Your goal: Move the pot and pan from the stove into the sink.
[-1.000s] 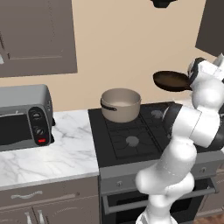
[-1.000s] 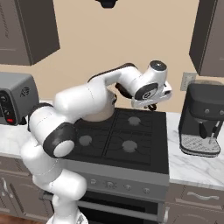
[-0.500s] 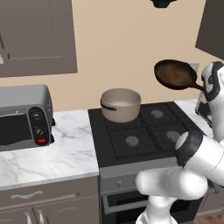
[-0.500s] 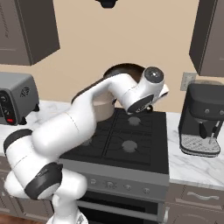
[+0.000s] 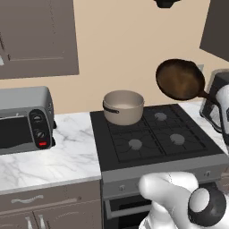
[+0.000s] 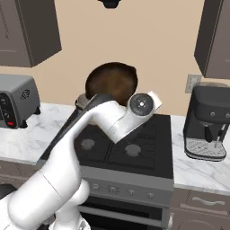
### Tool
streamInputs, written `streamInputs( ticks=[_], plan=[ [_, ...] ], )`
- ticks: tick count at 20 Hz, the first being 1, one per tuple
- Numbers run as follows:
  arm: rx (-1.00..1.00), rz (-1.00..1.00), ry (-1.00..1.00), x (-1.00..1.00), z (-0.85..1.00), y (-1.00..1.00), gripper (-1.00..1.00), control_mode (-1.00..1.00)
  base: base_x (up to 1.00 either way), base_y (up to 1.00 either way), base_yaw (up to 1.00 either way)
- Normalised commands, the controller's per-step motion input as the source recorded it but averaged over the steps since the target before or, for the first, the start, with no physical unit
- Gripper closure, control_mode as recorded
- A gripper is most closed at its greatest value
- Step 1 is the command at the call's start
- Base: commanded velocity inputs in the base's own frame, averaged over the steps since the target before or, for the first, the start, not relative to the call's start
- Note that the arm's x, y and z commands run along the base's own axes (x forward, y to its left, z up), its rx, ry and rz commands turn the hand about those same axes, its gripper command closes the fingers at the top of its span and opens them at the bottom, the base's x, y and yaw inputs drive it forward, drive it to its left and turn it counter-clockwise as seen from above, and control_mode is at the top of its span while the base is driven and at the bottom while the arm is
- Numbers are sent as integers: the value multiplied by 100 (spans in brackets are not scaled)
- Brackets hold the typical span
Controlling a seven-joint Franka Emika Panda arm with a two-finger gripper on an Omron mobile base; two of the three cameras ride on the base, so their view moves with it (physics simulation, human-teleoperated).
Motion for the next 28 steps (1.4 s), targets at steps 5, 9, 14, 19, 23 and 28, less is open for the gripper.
streamInputs(
  ticks=[5,9,14,19,23,28],
  plan=[
    [-10,11,-15,-77,-3,34,100,-100,0,0,0],
    [-8,13,-13,-73,-3,34,100,-100,0,0,0],
    [-6,15,-8,-72,-2,35,100,-100,0,0,0],
    [-2,27,0,-58,-11,32,100,-100,0,0,0],
    [0,4,0,-6,0,4,100,-100,0,0,0],
    [0,0,0,0,0,0,100,-100,0,0,0]
  ],
)
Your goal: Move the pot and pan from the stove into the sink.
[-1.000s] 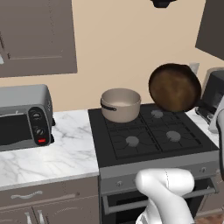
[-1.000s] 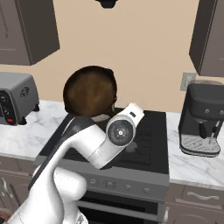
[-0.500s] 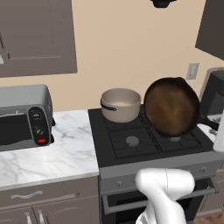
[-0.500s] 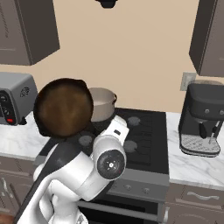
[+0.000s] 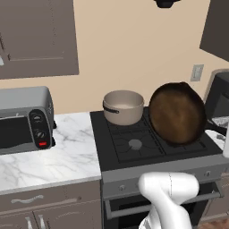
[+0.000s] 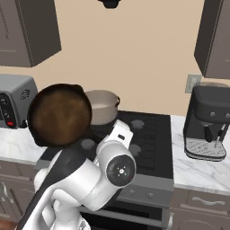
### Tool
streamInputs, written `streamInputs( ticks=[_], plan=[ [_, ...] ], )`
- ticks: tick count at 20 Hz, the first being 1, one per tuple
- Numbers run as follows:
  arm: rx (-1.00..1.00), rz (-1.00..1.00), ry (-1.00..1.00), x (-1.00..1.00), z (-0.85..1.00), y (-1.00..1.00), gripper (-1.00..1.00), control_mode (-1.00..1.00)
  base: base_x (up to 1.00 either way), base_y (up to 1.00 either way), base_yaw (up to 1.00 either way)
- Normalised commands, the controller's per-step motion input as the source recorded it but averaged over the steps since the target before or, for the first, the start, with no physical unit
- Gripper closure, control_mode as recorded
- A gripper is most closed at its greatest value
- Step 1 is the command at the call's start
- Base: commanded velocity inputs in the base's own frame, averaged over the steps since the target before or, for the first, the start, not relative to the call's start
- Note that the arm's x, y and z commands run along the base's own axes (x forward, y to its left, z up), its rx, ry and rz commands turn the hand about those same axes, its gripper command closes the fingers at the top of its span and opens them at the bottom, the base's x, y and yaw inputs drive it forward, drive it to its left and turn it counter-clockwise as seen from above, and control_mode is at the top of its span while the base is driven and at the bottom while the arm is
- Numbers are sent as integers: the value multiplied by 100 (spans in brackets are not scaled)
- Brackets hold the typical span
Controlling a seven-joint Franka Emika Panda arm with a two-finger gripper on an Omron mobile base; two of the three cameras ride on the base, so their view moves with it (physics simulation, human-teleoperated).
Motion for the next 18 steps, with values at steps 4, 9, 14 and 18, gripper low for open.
streamInputs(
  ticks=[4,9,14,18],
  plan=[
    [0,0,0,0,0,0,100,100,-58,0,0],
    [0,0,0,0,0,0,100,100,-76,0,0],
    [0,0,0,0,0,0,100,100,-62,0,0],
    [0,0,0,0,0,0,100,100,-7,0,0]
  ],
)
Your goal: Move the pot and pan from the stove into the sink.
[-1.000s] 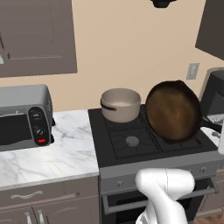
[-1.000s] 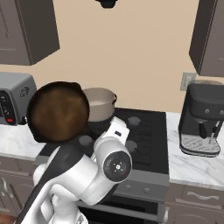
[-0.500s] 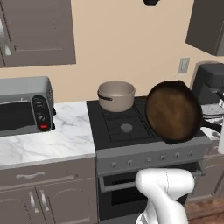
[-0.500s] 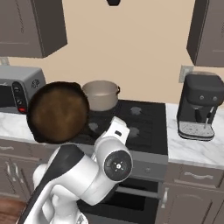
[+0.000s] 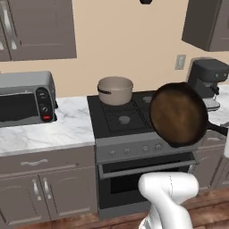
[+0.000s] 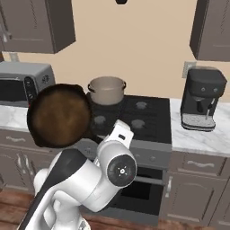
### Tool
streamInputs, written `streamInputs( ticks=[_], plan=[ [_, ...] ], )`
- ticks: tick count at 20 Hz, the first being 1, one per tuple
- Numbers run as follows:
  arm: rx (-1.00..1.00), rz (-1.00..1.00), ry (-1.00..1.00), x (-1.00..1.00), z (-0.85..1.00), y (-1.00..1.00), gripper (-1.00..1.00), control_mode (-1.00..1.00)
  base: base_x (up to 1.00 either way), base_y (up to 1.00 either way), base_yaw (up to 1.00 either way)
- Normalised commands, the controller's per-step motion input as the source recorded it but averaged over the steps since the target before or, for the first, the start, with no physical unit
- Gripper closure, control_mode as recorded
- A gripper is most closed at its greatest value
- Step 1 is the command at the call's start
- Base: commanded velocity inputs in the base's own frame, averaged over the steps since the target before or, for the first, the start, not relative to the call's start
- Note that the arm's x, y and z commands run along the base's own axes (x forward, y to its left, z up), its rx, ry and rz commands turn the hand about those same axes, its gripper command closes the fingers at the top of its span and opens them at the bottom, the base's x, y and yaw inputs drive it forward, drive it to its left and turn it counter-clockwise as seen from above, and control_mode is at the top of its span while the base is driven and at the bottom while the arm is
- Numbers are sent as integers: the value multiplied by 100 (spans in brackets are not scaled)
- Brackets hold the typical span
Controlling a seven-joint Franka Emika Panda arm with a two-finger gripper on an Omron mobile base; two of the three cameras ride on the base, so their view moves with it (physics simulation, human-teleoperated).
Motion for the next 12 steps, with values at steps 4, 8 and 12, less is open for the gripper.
streamInputs(
  ticks=[4,8,12],
  plan=[
    [0,0,0,0,0,0,100,100,-7,-22,-31],
    [0,0,0,0,0,0,100,100,3,-7,-48],
    [0,0,0,0,0,0,100,100,2,-6,-50]
  ],
)
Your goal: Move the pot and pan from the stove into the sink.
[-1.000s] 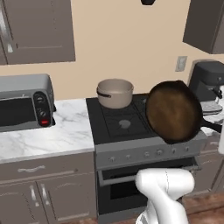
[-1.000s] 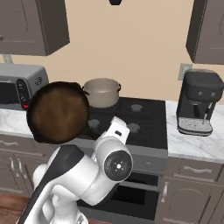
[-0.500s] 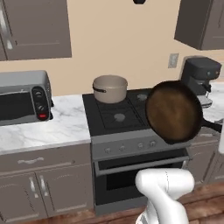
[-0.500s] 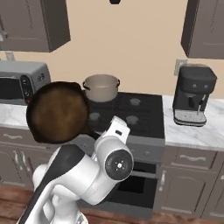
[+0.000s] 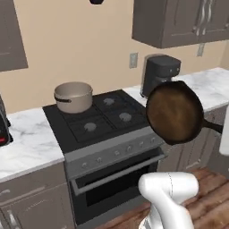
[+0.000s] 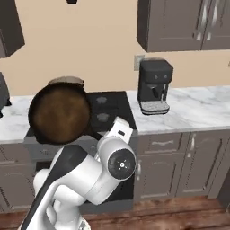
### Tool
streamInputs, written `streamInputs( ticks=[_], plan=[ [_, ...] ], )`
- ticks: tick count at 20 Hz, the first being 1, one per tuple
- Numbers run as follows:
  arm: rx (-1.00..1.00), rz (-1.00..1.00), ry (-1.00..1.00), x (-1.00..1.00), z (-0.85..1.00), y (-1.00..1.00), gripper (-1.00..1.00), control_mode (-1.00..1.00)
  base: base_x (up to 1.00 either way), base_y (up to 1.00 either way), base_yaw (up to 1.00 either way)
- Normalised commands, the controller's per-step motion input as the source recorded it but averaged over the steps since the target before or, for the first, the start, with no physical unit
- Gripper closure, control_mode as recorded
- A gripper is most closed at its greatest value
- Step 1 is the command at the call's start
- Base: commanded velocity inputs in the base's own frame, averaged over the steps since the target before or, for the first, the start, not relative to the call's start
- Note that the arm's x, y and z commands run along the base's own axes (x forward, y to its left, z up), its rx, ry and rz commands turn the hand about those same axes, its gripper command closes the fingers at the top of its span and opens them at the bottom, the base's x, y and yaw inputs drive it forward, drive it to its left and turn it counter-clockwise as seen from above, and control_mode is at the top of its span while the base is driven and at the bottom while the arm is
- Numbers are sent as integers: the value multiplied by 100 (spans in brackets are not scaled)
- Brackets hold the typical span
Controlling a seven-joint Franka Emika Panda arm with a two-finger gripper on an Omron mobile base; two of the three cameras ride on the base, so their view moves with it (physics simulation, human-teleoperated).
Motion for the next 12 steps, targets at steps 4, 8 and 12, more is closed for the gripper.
streamInputs(
  ticks=[4,8,12],
  plan=[
    [0,0,0,0,0,0,100,100,3,-6,-50],
    [0,0,0,0,0,0,100,100,3,-5,-49],
    [0,0,0,0,0,0,100,100,3,-7,-48]
  ],
)
